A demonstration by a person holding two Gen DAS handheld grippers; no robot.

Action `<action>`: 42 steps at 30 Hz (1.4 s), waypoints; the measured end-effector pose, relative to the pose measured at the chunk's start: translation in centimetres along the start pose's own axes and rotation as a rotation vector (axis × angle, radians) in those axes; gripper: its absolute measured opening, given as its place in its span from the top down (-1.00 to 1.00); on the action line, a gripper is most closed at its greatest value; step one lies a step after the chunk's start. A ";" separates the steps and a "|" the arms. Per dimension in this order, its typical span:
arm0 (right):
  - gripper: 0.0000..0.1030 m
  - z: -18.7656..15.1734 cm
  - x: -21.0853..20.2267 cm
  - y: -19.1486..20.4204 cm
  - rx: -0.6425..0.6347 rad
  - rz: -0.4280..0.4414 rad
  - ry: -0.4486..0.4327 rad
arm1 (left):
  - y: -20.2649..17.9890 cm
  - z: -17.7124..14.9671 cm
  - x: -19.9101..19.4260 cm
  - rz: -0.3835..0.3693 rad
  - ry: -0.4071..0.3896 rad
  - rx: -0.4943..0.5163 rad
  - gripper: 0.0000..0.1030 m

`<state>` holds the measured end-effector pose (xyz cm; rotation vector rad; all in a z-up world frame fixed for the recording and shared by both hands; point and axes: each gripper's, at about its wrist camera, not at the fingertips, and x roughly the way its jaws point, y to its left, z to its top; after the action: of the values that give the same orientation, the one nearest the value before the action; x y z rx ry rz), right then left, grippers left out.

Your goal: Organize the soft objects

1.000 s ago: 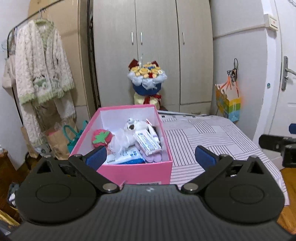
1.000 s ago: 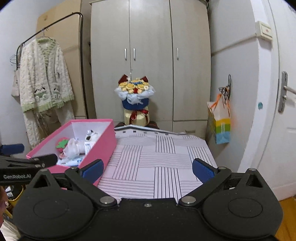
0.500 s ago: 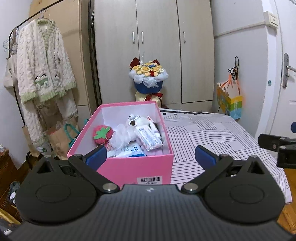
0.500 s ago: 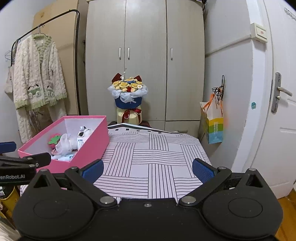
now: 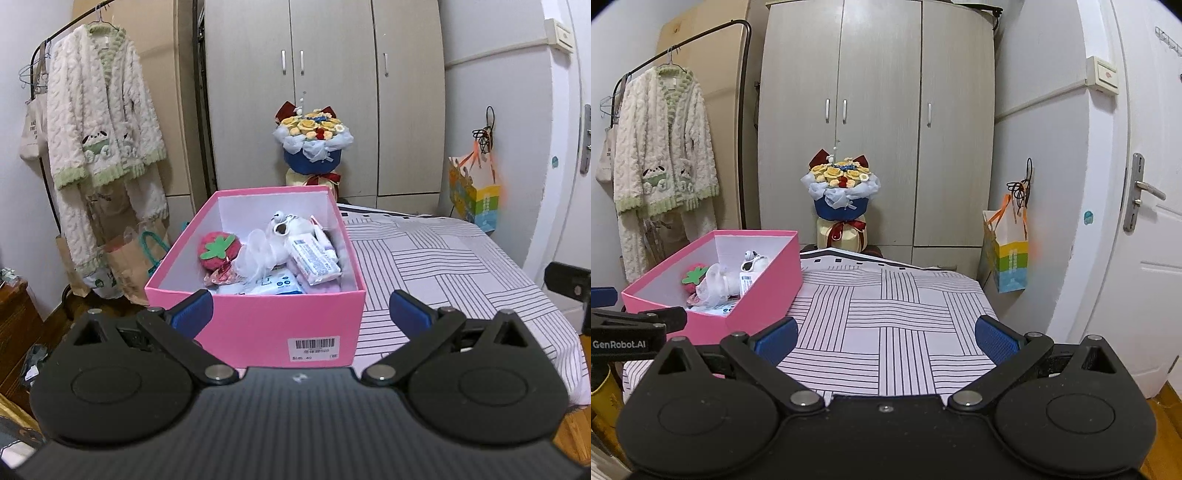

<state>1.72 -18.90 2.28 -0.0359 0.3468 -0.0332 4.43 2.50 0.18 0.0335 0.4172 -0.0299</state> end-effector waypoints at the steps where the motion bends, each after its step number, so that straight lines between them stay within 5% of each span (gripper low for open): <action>1: -1.00 0.0 0.0 0.0 -0.001 -0.001 0.001 | 0.0 0.0 0.0 0.003 0.000 -0.002 -1.00; 42: -1.00 -0.8 0.8 -0.5 0.003 -0.041 0.024 | 0.1 -1.0 -1.0 0.015 -0.074 -0.001 -1.00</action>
<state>2.19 -19.44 1.26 -0.0399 0.3703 -0.0752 3.09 2.67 -0.29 0.0346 0.3425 -0.0165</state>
